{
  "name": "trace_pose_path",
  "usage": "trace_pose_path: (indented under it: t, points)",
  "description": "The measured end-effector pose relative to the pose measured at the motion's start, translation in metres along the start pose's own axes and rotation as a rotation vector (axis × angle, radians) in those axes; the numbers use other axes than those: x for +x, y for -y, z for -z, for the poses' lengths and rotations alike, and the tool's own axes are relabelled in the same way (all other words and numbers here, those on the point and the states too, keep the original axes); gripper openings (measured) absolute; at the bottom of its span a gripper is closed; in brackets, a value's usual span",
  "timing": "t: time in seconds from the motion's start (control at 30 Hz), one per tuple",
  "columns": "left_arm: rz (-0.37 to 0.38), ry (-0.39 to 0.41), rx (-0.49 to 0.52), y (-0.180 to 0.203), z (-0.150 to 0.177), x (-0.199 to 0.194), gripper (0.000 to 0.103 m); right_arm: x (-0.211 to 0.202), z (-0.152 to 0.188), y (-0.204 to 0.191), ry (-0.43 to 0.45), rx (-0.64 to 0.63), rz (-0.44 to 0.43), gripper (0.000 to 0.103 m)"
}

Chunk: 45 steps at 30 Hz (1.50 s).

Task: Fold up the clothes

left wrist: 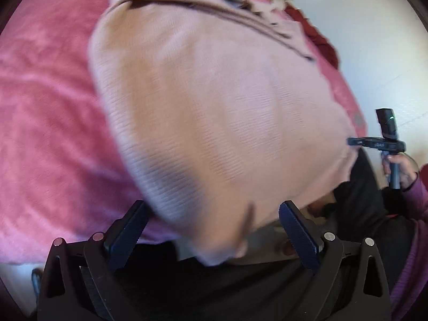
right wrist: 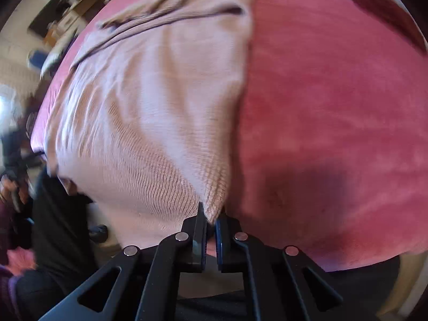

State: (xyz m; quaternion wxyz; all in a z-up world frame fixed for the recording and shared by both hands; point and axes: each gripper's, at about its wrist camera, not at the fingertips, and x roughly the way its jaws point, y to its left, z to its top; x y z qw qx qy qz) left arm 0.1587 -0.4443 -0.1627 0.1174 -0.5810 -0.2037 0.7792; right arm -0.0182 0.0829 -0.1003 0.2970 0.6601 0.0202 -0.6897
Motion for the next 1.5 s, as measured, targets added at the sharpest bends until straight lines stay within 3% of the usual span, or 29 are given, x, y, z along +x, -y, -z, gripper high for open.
trace_pose_path:
  t: [0.1, 0.2, 0.37, 0.5, 0.57, 0.63, 0.7, 0.77, 0.87, 0.93, 1.07, 1.17, 1.37, 1.5]
  points:
    - [0.03, 0.036, -0.083, -0.016, 0.003, -0.007, 0.098, 0.012, 0.003, 0.016, -0.023, 0.075, -0.124, 0.015]
    - [0.066, 0.055, -0.133, -0.024, 0.002, -0.008, 0.098, 0.013, 0.008, 0.016, -0.004, 0.069, -0.152, 0.027]
    - [0.11, 0.066, -0.197, -0.03, -0.001, -0.002, 0.099, 0.016, 0.01, 0.017, -0.009, 0.08, -0.231, 0.03]
    - [0.135, 0.064, -0.127, -0.005, -0.006, 0.008, 0.102, 0.023, 0.004, 0.017, -0.01, 0.104, -0.248, 0.03]
    - [0.099, 0.059, -0.057, 0.005, -0.004, 0.008, 0.102, 0.022, 0.004, 0.023, -0.021, 0.136, -0.253, 0.028]
    - [0.062, 0.053, 0.013, 0.016, -0.002, 0.008, 0.102, 0.012, 0.008, 0.025, -0.015, 0.131, -0.191, 0.022]
    - [0.039, 0.063, -0.012, 0.008, 0.003, 0.003, 0.102, -0.019, 0.015, 0.01, 0.056, 0.025, -0.04, 0.021]
    - [0.024, 0.087, -0.094, -0.012, 0.009, -0.006, 0.102, -0.046, 0.022, -0.027, 0.096, -0.182, 0.022, 0.021]
    - [0.018, 0.126, -0.216, -0.04, 0.018, -0.023, 0.102, -0.037, 0.036, -0.108, -0.035, -0.554, -0.097, 0.021]
    - [0.016, 0.155, -0.234, -0.042, 0.021, -0.031, 0.102, -0.006, 0.043, -0.161, -0.083, -0.715, -0.166, 0.023]
    - [0.031, 0.221, -0.215, -0.035, 0.023, -0.045, 0.102, 0.087, 0.054, -0.237, -0.183, -0.959, -0.134, 0.023]
    - [0.014, 0.248, -0.217, -0.037, 0.023, -0.05, 0.102, 0.136, 0.055, -0.266, -0.148, -1.067, -0.063, 0.023]
    - [0.027, 0.312, -0.288, -0.062, 0.023, -0.06, 0.102, 0.126, 0.049, -0.309, 0.118, -1.156, -0.202, 0.023]
    - [0.063, 0.345, -0.373, -0.08, 0.025, -0.064, 0.102, 0.146, 0.061, -0.329, 0.035, -1.267, -0.172, 0.023]
